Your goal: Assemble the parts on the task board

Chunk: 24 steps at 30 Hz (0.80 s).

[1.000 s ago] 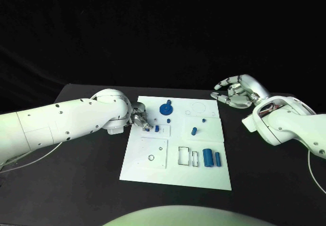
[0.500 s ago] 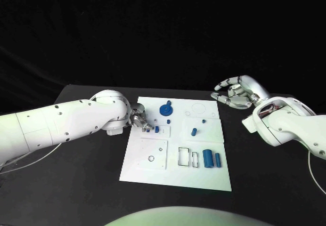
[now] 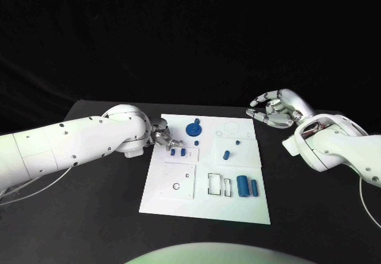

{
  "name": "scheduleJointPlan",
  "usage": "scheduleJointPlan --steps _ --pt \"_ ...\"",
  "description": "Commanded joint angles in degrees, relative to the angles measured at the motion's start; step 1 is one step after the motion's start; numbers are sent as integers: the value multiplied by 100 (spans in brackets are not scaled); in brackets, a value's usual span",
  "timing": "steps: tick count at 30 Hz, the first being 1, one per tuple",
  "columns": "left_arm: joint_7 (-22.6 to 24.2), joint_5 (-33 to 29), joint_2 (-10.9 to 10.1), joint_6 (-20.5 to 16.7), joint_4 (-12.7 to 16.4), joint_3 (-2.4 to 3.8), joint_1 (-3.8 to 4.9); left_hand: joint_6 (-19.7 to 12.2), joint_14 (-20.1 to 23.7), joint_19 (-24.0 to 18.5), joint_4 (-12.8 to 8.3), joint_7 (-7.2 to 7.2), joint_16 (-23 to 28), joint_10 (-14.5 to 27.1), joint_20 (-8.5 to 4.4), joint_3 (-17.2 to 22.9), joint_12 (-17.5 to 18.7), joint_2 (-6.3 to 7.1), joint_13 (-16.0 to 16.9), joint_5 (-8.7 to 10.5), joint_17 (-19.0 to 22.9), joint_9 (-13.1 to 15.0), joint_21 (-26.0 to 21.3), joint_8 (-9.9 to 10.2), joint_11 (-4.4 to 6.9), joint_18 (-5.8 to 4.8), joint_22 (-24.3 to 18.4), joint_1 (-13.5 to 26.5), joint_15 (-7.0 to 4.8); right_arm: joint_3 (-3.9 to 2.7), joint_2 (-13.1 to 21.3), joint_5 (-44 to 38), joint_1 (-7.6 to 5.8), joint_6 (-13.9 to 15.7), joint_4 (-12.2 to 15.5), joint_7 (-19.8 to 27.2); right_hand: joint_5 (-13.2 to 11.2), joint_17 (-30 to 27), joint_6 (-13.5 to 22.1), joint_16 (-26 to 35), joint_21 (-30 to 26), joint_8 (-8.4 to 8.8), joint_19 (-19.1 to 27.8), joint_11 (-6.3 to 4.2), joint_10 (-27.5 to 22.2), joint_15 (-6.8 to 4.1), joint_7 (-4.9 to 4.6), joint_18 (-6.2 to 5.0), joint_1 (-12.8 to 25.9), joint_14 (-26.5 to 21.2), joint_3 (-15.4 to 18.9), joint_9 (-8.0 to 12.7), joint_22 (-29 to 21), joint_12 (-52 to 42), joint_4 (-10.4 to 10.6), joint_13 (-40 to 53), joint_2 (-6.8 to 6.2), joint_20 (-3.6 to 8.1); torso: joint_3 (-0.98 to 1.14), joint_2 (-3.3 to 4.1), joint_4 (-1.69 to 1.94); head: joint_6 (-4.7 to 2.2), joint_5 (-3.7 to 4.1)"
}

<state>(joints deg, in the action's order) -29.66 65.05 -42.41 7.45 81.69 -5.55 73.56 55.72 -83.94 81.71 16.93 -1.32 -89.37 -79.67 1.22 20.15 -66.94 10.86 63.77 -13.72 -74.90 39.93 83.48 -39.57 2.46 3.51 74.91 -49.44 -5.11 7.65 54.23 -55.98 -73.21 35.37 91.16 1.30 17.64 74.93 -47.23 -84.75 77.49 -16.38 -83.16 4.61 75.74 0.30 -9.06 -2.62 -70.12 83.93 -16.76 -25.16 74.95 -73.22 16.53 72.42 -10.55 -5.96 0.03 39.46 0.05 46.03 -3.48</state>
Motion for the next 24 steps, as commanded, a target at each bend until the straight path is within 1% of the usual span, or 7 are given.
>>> scheduleJointPlan --steps 1,4,7,10,12,15,24 --pt "60 -149 -27 -271 50 41 3 12 -573 -1 -2 0 -8 5 -23 -104 50 -40 -25 85 -1391 -11 -7 -4 6 -36 147 71 -39 -1 -3 -32 3 11 0 52 14 300 54 36 -37 -31 10 -40 -19 -42 1 -59 65 329 37 -4 609 21 13 -9 -6 12 4 1 -1 -11 5" --pt "270 -337 -78 -661 113 101 13 -128 -493 -225 -10 -48 127 217 -6 -154 400 -112 -383 73 -1112 -37 -194 61 -35 41 -206 17 -12 -1 2 -31 3 14 -4 55 14 300 54 36 -37 -31 10 -40 -19 -42 1 -59 65 329 37 -4 609 21 13 -9 -6 12 7 -1 0 -22 18" --pt "814 -499 -97 -1182 162 134 29 -705 -112 -1151 -11 -305 722 1397 124 32 2051 -209 -1979 -40 -126 -134 -1037 321 -275 317 -1582 -584 187 -1 5 -32 4 20 -7 62 14 298 56 37 -52 -32 17 -40 -22 -41 1 -62 74 328 44 -4 599 24 13 -12 -5 12 11 -2 4 -41 49" --pt "1450 -617 -55 -1547 176 138 35 -1352 900 -2534 -142 -674 1997 2179 373 410 2524 -51 -2318 -41 1605 -330 -2514 585 -606 670 -3507 -1701 489 -1 5 -25 4 23 -10 71 17 297 56 38 -47 -33 15 -40 -23 -42 1 -61 74 328 44 -4 602 25 11 -14 -2 12 11 0 -1 -58 62" --pt "1893 -585 6 -1754 171 108 36 -1538 1556 -2680 -352 -738 2723 2602 476 692 2827 58 -2538 -63 2516 -460 -2767 720 -689 660 -3644 -2310 572 -1 3 -10 4 19 -12 83 22 290 56 41 -56 -34 19 -40 -25 -42 2 -63 73 326 45 -4 596 27 9 -15 0 12 7 6 -1 -76 89" --pt "2547 -314 146 -2052 110 22 22 -1635 1969 -2762 -562 -836 3092 2868 588 1103 3411 268 -3098 -9 2984 -742 -3016 950 -813 687 -3789 -2864 682 -1 -2 9 4 8 -12 102 40 274 58 50 -82 -38 33 -42 -50 -42 2 -69 58 322 46 -4 580 55 -3 -44 10 12 3 11 -2 -90 120" --pt "3234 1045 466 -2343 -177 -118 -99 -1490 1965 -2657 -742 -847 3033 2880 646 1193 4130 520 -3977 34 3200 -1232 -3094 1253 -881 697 -3843 -3106 722 -1 -3 25 4 -11 18 129 65 271 65 54 -96 -42 39 -42 -79 -43 3 -72 33 320 45 -3 572 87 -16 -76 21 12 8 14 -2 -115 164"
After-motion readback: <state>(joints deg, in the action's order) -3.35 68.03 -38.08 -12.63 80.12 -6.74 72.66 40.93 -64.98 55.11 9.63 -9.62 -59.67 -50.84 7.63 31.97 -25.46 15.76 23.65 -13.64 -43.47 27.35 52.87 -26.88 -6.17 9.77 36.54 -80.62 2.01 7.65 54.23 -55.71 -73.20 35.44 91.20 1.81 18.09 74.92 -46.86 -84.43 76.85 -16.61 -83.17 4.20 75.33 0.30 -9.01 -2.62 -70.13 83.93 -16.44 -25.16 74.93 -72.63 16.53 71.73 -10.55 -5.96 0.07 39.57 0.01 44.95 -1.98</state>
